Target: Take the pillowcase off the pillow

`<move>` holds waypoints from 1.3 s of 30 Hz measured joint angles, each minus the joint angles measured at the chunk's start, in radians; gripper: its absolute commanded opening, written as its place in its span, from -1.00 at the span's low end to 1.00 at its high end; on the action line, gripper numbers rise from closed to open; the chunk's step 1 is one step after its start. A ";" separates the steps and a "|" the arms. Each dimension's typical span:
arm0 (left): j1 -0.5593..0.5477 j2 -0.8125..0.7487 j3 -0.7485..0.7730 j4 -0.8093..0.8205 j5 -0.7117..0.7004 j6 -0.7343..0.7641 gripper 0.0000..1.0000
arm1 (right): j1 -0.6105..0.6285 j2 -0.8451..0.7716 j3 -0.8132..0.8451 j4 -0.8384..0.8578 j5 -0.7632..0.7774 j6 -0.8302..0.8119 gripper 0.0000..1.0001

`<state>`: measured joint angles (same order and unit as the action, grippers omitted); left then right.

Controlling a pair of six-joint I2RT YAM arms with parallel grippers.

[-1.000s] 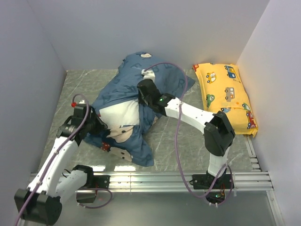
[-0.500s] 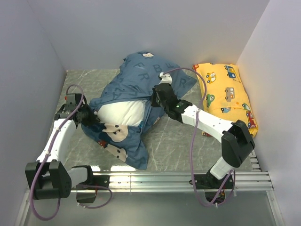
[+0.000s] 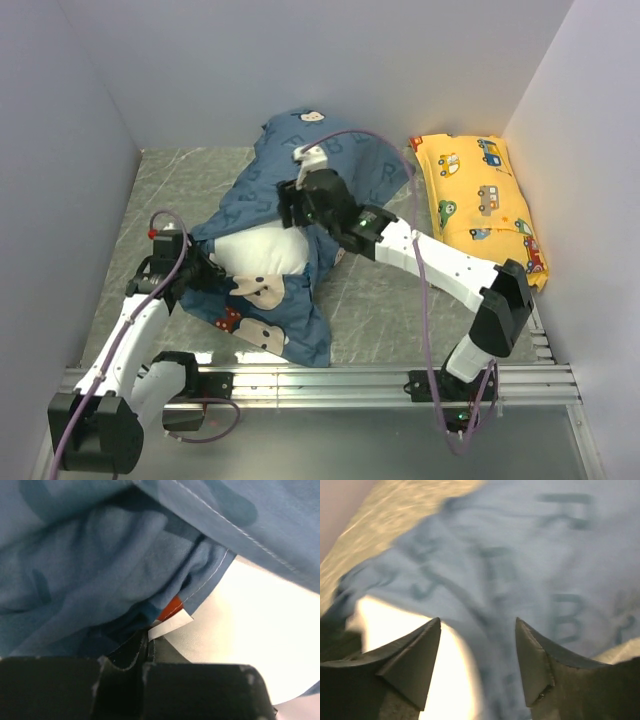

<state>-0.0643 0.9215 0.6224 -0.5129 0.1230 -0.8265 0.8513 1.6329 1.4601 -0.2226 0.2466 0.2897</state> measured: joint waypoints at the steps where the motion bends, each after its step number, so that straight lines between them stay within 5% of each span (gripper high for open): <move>1: 0.000 -0.012 -0.008 0.004 -0.004 -0.008 -0.99 | 0.035 -0.007 0.010 -0.006 0.006 -0.023 0.42; 12: -0.002 -0.123 -0.044 0.008 -0.015 -0.061 -0.99 | 0.299 0.047 0.063 -0.033 -0.027 -0.229 0.45; 22: -0.002 -0.147 -0.046 -0.002 -0.016 -0.081 -0.99 | 0.321 0.331 0.177 -0.119 0.035 -0.288 0.92; 39: -0.005 -0.181 -0.089 -0.007 -0.015 -0.105 -0.99 | 0.300 0.422 0.381 -0.221 0.193 -0.157 1.00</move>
<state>-0.0689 0.7406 0.5339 -0.5198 0.1081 -0.9318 1.1515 2.0548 1.8416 -0.4438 0.4393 0.1329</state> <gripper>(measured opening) 0.013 0.995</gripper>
